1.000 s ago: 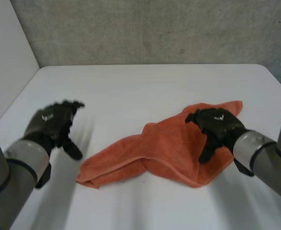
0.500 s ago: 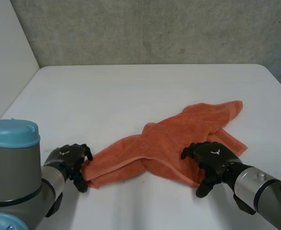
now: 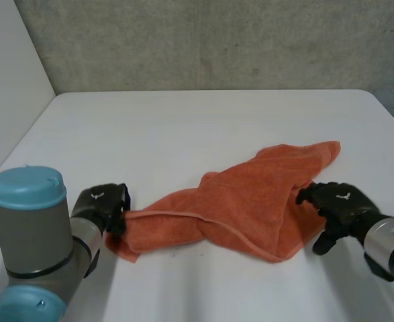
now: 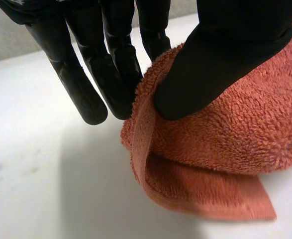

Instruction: Fold the laundry

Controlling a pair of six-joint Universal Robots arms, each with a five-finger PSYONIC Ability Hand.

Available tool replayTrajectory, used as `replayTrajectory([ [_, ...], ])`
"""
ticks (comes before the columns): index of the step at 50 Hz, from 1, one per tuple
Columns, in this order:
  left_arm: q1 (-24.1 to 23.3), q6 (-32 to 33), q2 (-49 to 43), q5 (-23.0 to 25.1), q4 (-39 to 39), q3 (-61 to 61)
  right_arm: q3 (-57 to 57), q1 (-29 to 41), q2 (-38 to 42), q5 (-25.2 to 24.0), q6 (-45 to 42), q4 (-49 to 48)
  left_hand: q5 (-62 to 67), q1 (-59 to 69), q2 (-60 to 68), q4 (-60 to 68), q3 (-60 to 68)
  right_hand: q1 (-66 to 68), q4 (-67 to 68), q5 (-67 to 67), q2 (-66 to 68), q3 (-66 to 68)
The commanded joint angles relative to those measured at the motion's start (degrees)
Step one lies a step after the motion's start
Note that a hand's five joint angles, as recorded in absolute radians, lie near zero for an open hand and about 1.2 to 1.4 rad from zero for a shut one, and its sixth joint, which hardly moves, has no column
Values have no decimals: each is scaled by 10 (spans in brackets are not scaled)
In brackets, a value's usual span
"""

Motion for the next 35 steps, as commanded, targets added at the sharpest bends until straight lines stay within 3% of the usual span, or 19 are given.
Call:
replayTrajectory([
  [1, 35, 1, 18, -4, 5, 45, -31, -41, 5, -7, -77, 31, 122, 136, 115, 114, 116, 81, 44, 50, 80, 46],
  [6, 67, 2, 20, -2, 6, 58, -52, -70, 20, -49, -119, 50, 122, 136, 115, 114, 116, 82, 45, 52, 81, 48],
  [8, 71, 2, 16, -1, 6, 60, -74, -82, 46, -86, -140, 52, 122, 136, 115, 114, 116, 102, 65, 72, 101, 68],
  [13, 73, 1, 10, -1, 7, 61, -108, -85, 89, -120, -156, 56, 122, 136, 115, 114, 116, 138, 101, 107, 137, 103],
  [24, 73, 1, 3, -1, 7, 55, -175, -80, 177, -127, -159, 58, 122, 136, 115, 114, 116, 187, 150, 156, 186, 152],
  [35, 77, 1, -11, -1, 10, 68, -200, -78, 214, -128, -153, 74, 122, 136, 115, 114, 116, 187, 150, 156, 186, 152],
])
